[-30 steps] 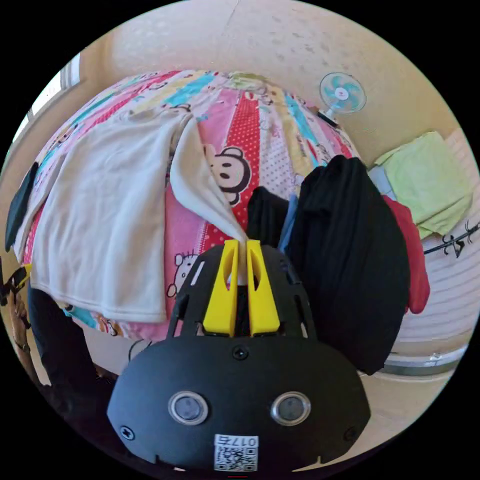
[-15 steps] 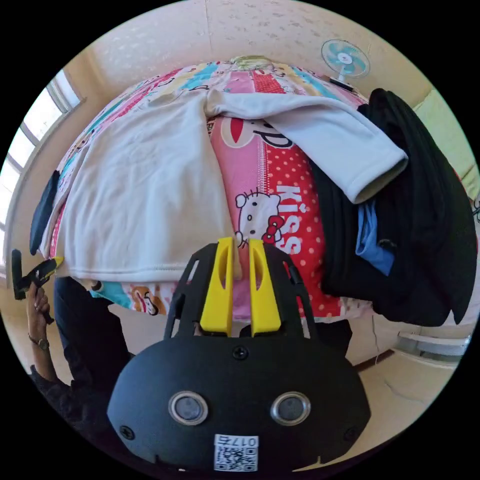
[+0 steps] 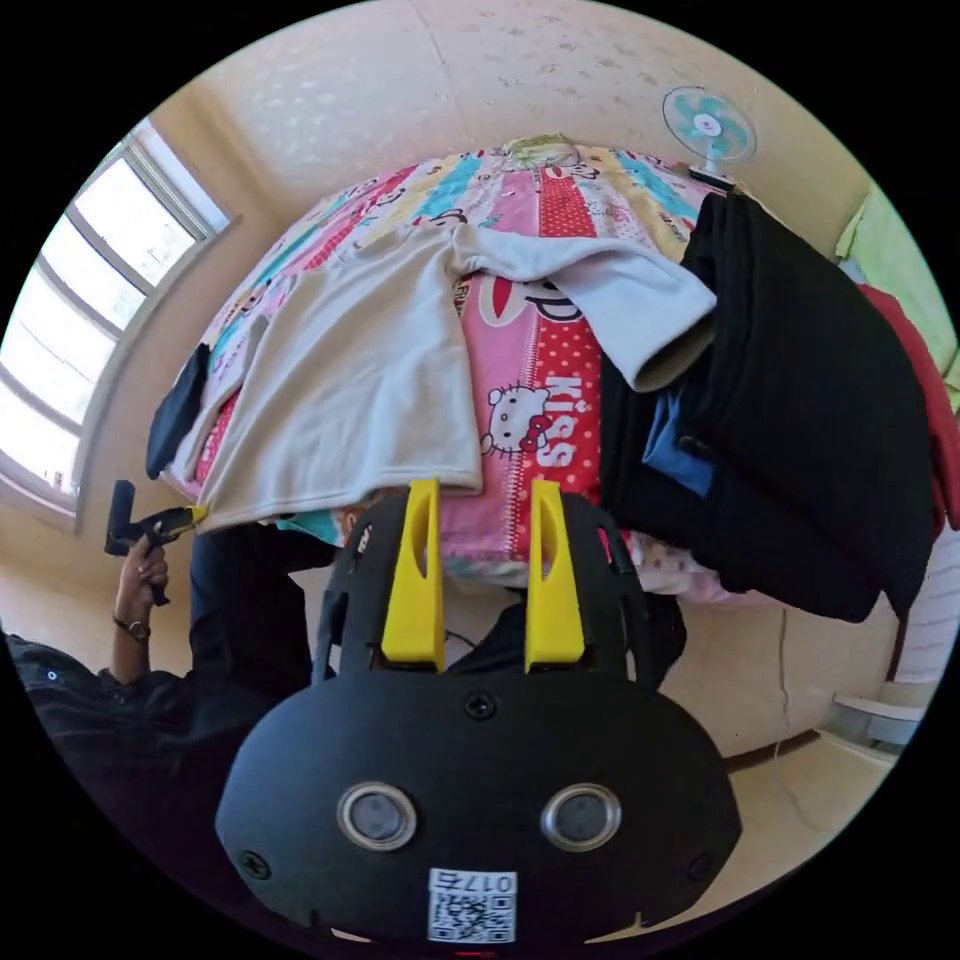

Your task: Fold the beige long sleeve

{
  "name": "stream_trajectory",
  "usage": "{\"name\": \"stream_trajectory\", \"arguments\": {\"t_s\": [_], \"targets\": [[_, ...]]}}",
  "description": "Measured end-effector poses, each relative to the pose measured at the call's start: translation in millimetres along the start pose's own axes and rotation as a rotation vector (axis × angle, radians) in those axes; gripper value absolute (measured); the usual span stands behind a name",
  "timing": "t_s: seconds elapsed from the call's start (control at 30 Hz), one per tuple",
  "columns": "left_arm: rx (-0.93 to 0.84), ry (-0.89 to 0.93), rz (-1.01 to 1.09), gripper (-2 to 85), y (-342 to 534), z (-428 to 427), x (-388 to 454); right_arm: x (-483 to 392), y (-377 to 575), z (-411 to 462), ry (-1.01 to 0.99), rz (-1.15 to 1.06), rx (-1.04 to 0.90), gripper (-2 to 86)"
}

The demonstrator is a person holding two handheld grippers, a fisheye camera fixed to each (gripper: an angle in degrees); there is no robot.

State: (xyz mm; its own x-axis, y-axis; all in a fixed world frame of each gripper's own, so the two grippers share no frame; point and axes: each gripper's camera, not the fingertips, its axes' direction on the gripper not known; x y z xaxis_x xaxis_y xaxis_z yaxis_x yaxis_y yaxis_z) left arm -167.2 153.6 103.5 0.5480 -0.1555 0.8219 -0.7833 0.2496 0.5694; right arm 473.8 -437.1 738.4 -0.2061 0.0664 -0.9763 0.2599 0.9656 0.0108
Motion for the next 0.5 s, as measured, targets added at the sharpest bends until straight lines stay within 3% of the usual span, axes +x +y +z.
{"name": "stream_trajectory", "arguments": {"t_s": [0.13, 0.23, 0.37, 0.5], "targets": [[-0.021, -0.049, 0.017, 2.5, -9, -20, 11, 0, -29, 30, -0.033, 0.031, 0.099, 13.0], [-0.033, -0.088, 0.053, 2.4, -15, -37, 22, 15, -49, 101, -0.023, 0.065, -0.161, 11.7], [-0.072, -0.087, 0.057, 2.0, -18, -52, 17, -2, -41, 89, 0.053, -0.156, -0.217, 5.3], [-0.125, -0.027, 0.168, 1.6, -8, -90, 36, -11, -20, 47, 0.150, -0.210, -0.262, 3.9]]}}
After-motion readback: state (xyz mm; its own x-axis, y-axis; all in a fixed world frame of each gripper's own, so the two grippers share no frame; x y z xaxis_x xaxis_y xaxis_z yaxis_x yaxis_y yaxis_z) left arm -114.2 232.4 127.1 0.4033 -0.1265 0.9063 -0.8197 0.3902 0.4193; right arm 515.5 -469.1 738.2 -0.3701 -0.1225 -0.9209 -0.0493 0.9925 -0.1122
